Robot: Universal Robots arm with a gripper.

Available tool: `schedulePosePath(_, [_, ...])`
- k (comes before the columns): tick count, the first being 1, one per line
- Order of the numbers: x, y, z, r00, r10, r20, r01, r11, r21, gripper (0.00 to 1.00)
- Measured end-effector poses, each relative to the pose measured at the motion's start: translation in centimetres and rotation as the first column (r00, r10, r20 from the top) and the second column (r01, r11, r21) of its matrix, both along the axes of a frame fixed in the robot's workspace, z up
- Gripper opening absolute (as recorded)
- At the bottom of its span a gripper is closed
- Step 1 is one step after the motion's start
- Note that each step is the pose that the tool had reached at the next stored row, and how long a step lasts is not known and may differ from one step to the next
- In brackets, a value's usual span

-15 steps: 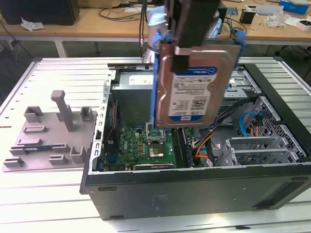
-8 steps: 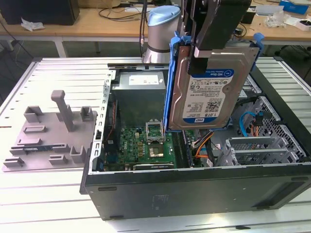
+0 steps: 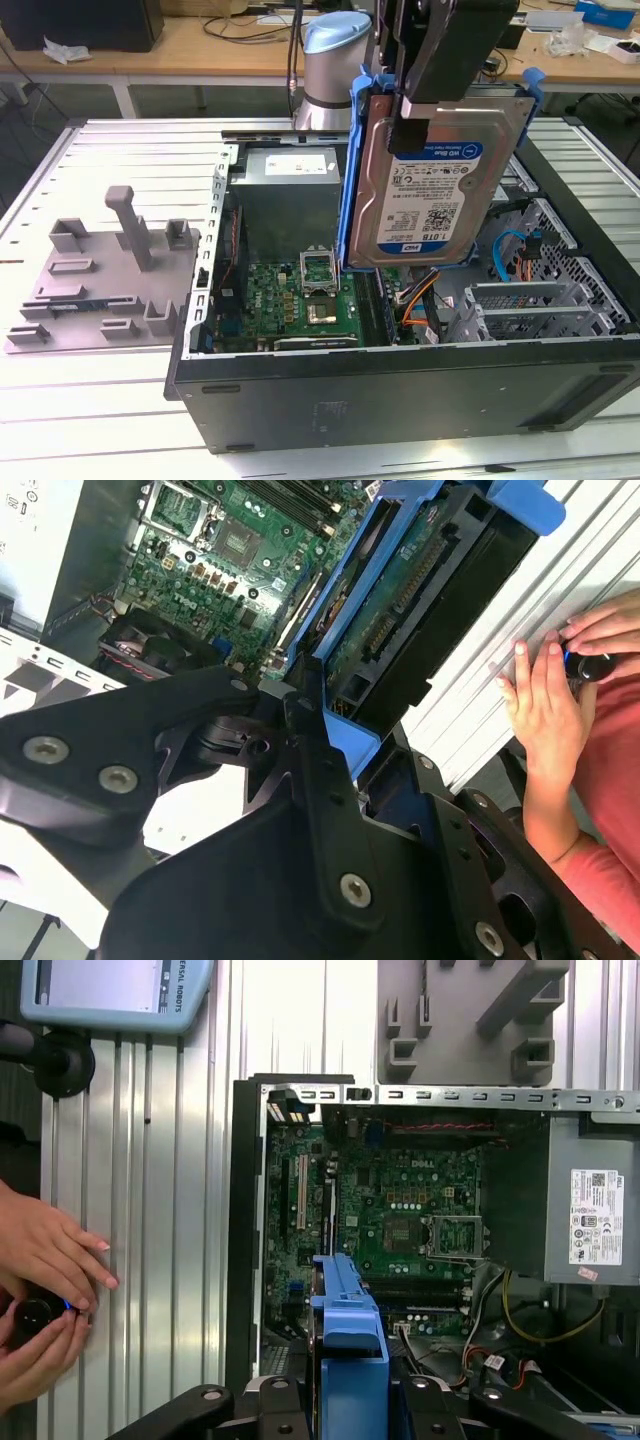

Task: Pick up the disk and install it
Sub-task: 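Insert the disk into the insertion slot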

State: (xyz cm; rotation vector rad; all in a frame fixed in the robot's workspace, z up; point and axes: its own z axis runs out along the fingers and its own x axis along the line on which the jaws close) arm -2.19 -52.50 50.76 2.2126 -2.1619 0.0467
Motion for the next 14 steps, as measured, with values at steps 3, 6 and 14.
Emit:
schedulePosePath(3, [0.02,0.0,0.0,1.0,0.0,0.0,0.0,1.0,0.0,0.37])
schedulePosePath(6, [0.04,0.0,0.0,1.0,0.0,-0.0001,0.0,1.0,0.0,0.37])
schedulePosePath(14, [0.04,0.0,0.0,1.0,0.0,0.0,0.0,1.0,0.001,0.37])
